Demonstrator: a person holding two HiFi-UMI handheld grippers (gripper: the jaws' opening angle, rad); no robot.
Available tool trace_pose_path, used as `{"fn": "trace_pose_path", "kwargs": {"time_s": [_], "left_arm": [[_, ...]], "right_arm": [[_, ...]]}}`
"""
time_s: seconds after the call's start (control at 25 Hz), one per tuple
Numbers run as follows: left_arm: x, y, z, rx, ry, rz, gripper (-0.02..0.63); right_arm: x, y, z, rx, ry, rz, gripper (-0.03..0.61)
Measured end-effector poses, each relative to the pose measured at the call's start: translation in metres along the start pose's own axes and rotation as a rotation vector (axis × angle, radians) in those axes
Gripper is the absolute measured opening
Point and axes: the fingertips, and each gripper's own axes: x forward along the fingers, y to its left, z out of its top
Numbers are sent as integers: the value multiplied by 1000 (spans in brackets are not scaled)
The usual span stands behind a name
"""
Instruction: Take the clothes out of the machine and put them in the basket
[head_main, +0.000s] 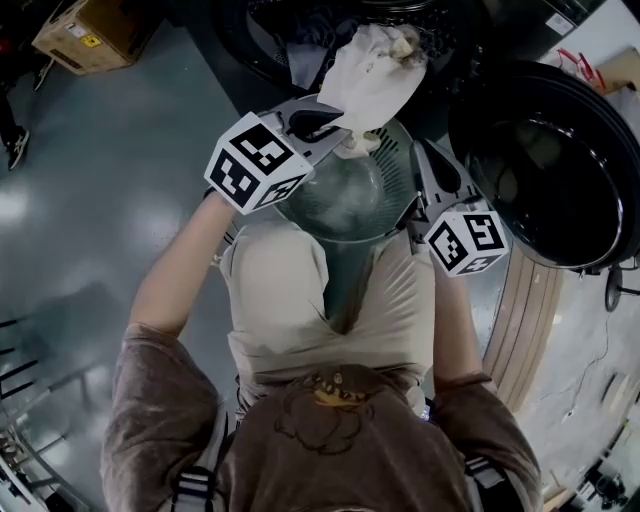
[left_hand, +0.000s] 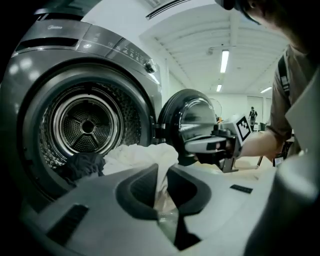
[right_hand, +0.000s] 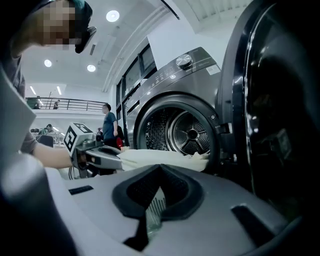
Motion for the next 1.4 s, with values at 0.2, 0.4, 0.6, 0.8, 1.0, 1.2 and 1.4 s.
{"fn": "trace_pose_path", "kwargs": {"time_s": [0.2,0.4,0.6,0.8,1.0,1.2,1.4], "left_arm": [[-13,-34,1,-19,9,-90,38],[-13,-38,-10,-10,47,-88,54],[-7,-42,-24,11,122,-119,216],[2,-30,-24,-3,113,-110,319],[45,23,-16,-12,41,16,383],[99,80,-13,-18,33,91,423],[144,125,-5,-9,60,125,426]], "right_arm": [[3,-1,-3,-7,6,11,-2],[7,3,-5,-6,7,29,-2],[7,0,-7,1,0,24,-2],[6,-6,-7,12,-9,7,-2],[1,-8,-14,23,0,-3,-2],[-3,-7,-18,29,22,-19,-2],[-3,-6,-18,35,28,-35,-2]]}}
